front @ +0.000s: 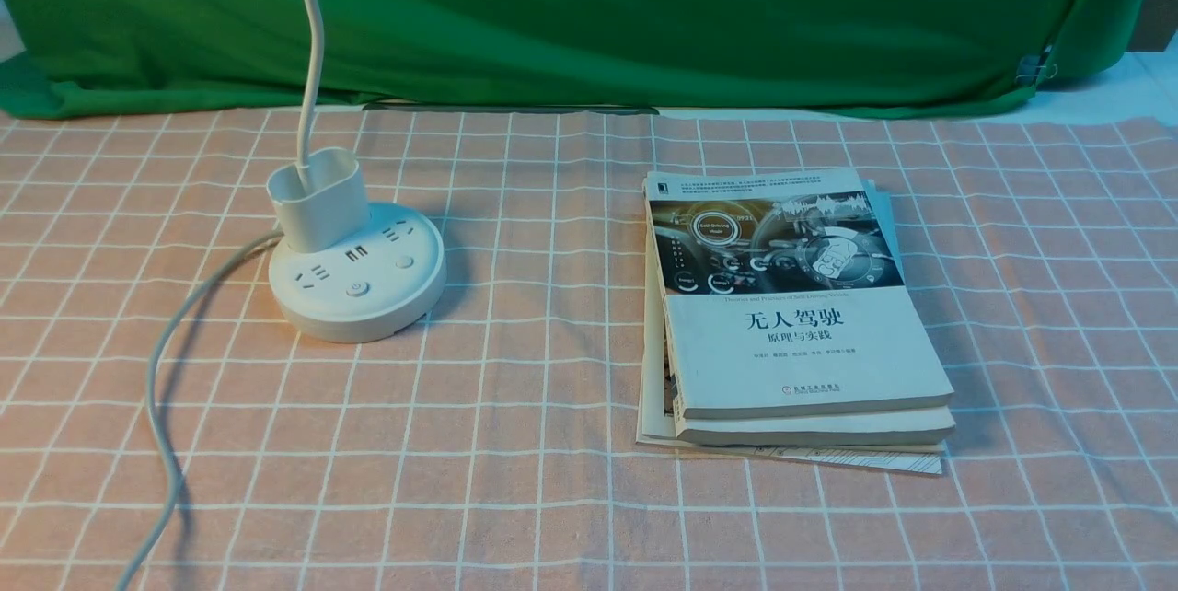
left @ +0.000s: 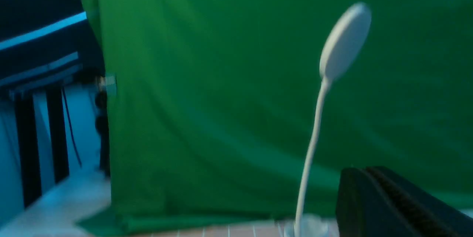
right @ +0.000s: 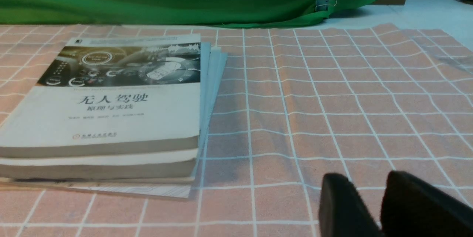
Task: Turn on the table lamp on the pink coffee tablecloth with your hand.
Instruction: 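Press the power button on the lamp base to turn the lamp on with the left gripper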
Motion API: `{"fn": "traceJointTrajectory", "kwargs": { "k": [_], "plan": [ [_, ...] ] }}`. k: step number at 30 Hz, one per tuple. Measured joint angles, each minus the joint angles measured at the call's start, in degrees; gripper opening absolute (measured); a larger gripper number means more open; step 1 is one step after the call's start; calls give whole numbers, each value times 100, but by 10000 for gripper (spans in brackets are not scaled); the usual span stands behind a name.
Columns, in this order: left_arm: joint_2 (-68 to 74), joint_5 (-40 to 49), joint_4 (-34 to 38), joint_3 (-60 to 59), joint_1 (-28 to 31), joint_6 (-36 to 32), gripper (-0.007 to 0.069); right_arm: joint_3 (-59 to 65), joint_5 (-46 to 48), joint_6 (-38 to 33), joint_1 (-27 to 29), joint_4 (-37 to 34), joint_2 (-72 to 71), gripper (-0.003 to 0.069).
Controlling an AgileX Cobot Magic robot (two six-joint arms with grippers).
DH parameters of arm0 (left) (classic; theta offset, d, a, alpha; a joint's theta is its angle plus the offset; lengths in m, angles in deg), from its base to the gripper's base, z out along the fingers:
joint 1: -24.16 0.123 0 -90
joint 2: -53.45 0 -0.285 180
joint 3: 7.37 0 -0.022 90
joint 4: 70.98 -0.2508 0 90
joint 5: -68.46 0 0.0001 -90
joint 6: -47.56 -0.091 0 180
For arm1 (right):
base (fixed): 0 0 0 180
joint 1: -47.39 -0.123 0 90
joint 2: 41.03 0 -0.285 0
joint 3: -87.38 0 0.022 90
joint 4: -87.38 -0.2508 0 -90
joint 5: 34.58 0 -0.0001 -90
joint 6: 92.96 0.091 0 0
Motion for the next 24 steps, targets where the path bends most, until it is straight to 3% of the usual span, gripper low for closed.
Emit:
{"fn": "traceJointTrajectory", "kwargs": {
  "k": [8,13,18,24],
  "plan": [
    [-3,-2586,-58,0,0,-120,21,0,0,-1,0,0,0,238],
    [-14,-3166,-58,282,0,48,21,0,0,-1,0,0,0,238],
    [317,-1556,-48,2138,0,52,21,0,0,-1,0,0,0,238],
    [1704,375,-28,3184,0,77,21,0,0,-1,0,0,0,238]
  ]
}}
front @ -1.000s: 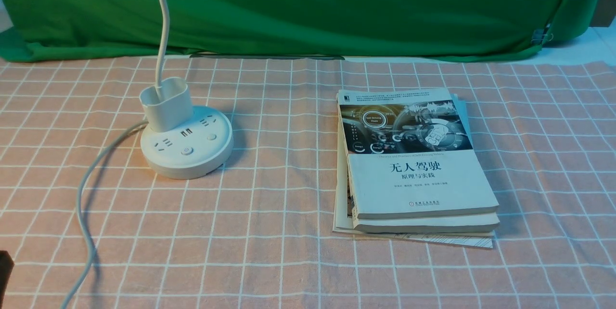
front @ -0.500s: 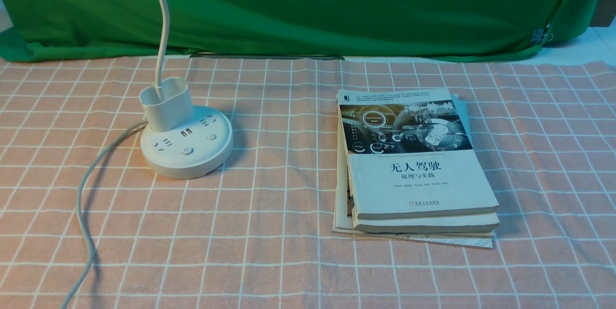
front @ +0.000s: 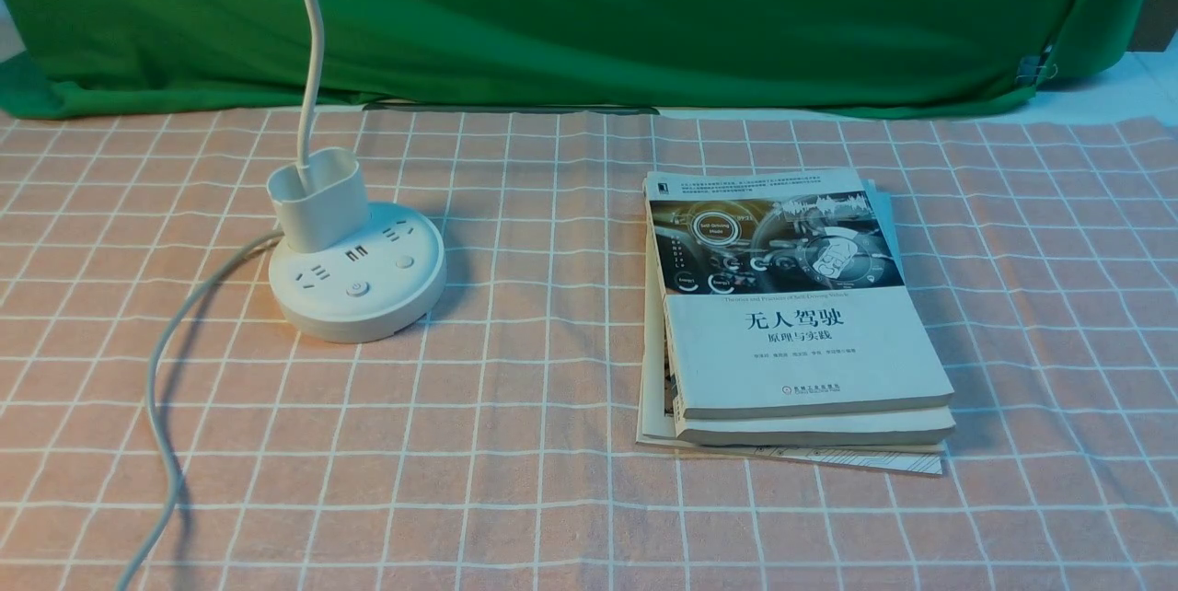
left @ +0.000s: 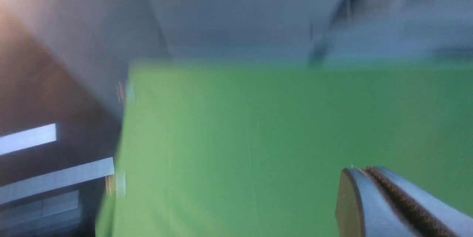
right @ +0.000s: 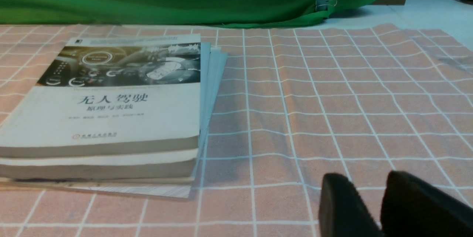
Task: Turn on the table lamp on the pink coffee tablecloth with your hand.
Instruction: 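Press the power button on the lamp base to turn the lamp on with the left gripper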
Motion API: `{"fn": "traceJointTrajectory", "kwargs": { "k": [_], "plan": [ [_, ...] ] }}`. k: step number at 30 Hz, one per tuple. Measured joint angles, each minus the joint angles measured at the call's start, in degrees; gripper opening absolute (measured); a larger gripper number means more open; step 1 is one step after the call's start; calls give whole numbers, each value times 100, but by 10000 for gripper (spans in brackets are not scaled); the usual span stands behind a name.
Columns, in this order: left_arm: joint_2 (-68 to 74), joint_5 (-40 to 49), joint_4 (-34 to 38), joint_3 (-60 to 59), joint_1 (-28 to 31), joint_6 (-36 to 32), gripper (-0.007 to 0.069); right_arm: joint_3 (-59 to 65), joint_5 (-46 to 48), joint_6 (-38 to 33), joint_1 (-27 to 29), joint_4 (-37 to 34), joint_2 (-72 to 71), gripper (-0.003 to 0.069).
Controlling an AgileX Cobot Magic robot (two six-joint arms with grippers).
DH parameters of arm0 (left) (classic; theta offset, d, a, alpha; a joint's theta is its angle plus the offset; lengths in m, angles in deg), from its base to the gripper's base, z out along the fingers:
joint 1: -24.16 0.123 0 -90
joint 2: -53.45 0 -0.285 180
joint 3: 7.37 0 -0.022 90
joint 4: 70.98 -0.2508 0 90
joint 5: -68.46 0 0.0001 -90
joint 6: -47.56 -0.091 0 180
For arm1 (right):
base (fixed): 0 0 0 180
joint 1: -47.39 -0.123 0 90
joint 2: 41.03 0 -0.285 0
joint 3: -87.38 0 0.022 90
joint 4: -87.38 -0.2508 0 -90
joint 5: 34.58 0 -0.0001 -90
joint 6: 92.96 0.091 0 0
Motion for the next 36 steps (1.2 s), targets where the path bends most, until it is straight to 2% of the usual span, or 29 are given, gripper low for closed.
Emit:
{"fn": "traceJointTrajectory", "kwargs": {
  "k": [4,8,11,12,13,17,20,26,29,36],
  "plan": [
    [978,507,162,-24,0,328,21,0,0,0,0,0,0,238],
    [2483,895,791,-70,-6,1679,21,0,0,1,0,0,0,238],
    [3629,1372,893,87,-150,2080,21,0,0,1,0,0,0,238],
    [3699,1427,893,113,-171,2080,21,0,0,1,0,0,0,238],
    [4276,2052,868,435,-400,1941,21,0,0,1,0,0,0,238],
    [5718,3651,868,1547,-978,1224,21,0,0,1,0,0,0,238],
    [6629,4281,868,2307,-1235,925,21,0,0,1,0,0,0,238],
    [8075,4550,680,3631,-1382,814,21,0,0,1,0,0,0,238],
    [8753,4680,363,4252,-1382,812,21,0,0,1,0,0,0,238],
    [9612,4842,-173,4948,-1382,808,21,0,0,0,0,0,0,238]
  ]
}}
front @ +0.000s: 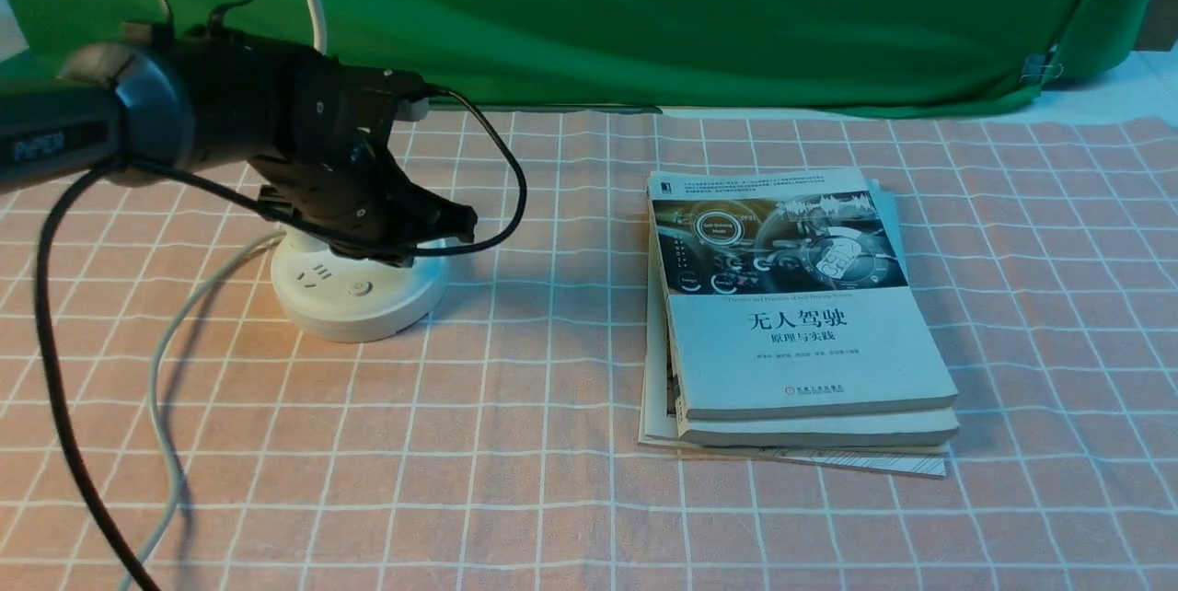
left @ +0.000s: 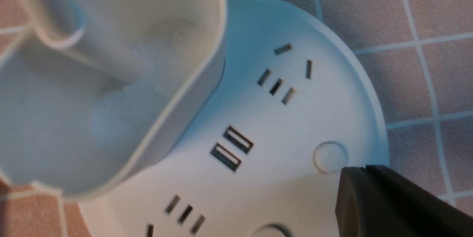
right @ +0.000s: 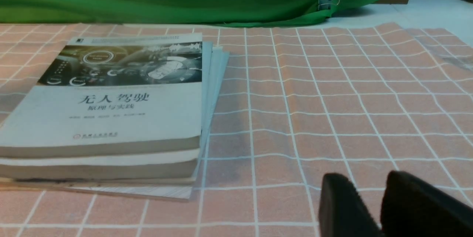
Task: Turn on the table lamp on the pink coffee tablecloth with your hand.
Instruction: 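Press the power button on the lamp base to turn the lamp on with the left gripper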
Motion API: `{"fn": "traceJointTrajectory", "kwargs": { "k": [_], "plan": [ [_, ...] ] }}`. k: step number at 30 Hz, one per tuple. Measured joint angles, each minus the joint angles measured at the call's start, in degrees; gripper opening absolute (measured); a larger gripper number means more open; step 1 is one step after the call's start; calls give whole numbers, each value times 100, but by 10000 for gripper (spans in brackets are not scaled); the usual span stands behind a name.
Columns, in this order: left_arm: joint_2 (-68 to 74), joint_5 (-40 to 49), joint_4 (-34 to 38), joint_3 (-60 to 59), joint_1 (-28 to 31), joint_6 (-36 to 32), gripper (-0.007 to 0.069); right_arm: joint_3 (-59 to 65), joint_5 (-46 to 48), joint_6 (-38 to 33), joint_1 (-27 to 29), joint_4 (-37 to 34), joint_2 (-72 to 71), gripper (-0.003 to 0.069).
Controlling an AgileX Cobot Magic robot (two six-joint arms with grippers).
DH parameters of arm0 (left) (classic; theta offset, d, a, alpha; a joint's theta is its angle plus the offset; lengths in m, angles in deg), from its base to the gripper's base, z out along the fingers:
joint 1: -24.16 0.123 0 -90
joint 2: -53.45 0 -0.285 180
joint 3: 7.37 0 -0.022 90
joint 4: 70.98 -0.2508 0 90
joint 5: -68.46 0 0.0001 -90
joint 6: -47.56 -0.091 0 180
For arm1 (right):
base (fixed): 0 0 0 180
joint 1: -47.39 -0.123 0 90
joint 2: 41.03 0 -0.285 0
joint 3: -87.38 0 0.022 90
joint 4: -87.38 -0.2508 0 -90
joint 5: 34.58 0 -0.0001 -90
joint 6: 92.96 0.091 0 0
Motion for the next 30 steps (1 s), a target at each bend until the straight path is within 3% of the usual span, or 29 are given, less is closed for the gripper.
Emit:
{"fn": "traceJointTrajectory", "kwargs": {
  "k": [30],
  "plan": [
    [243,-340,52,132,0,37,21,0,0,0,0,0,0,238]
  ]
}}
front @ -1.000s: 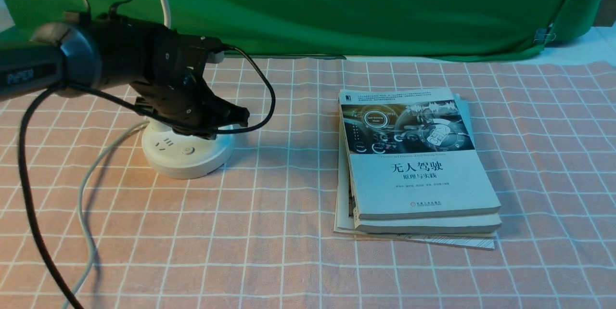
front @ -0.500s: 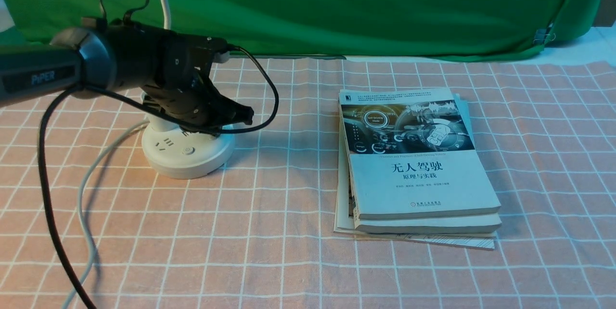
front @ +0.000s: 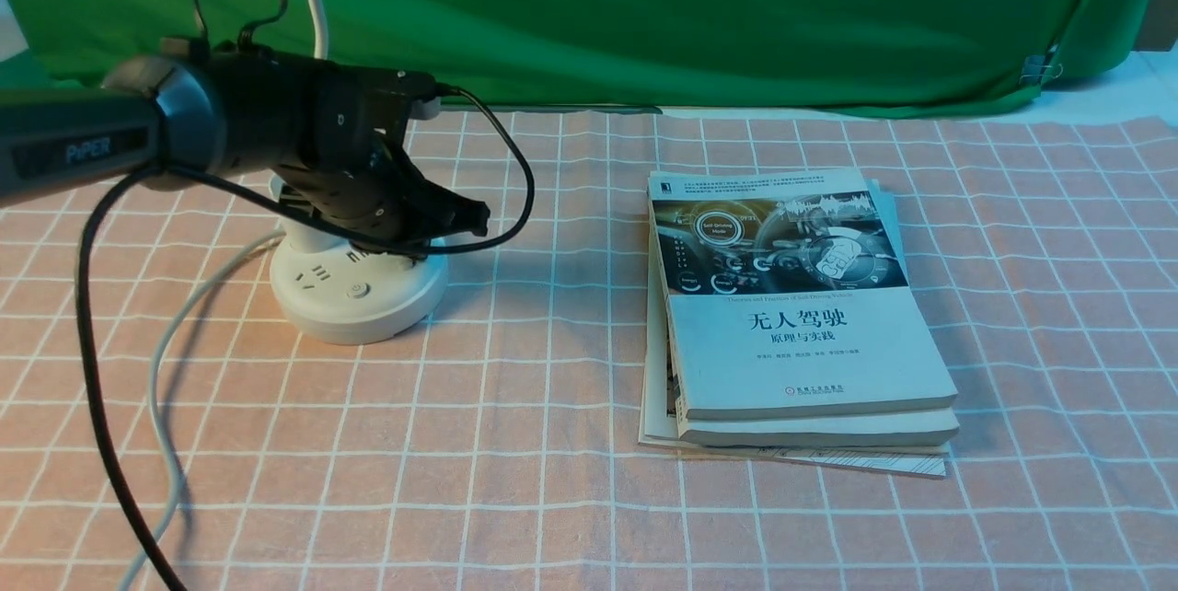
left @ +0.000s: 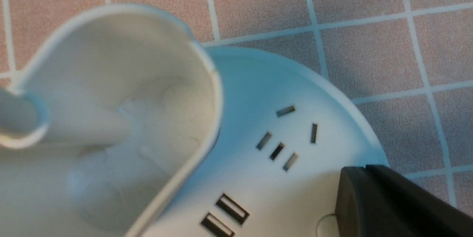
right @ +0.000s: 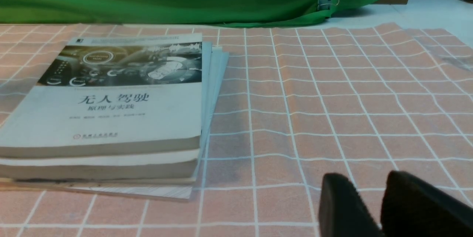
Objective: Turn on the table lamp on the pink coffee tablecloth with your hand.
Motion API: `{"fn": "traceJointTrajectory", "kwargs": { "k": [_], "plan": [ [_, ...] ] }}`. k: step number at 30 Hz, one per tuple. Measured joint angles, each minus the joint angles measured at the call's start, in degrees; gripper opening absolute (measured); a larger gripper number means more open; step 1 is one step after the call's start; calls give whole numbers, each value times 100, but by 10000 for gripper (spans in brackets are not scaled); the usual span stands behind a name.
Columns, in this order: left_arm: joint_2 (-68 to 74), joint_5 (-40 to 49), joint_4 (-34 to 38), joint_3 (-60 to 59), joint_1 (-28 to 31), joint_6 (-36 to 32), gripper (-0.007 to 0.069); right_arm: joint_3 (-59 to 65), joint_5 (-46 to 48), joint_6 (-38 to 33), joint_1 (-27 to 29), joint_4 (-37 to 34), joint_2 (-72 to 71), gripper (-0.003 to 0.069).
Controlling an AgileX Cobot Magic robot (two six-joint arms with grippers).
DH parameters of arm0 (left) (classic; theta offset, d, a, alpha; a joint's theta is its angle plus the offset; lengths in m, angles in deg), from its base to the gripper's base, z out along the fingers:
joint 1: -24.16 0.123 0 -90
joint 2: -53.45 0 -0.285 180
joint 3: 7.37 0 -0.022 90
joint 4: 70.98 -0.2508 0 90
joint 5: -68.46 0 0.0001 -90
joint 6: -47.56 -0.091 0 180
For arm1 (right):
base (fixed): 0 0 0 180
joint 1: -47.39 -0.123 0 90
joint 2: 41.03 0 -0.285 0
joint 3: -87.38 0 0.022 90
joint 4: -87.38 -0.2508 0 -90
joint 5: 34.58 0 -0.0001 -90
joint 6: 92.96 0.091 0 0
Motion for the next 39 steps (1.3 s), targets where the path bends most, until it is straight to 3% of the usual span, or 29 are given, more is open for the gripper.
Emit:
{"fn": "traceJointTrajectory", "kwargs": {
  "k": [30,36,39],
  "plan": [
    [-150,170,48,-185,0,194,21,0,0,0,0,0,0,238],
    [-831,625,1212,-373,0,-370,21,0,0,0,0,0,0,238],
    [-1327,981,2326,-953,0,-1262,21,0,0,0,0,0,0,238]
  ]
}}
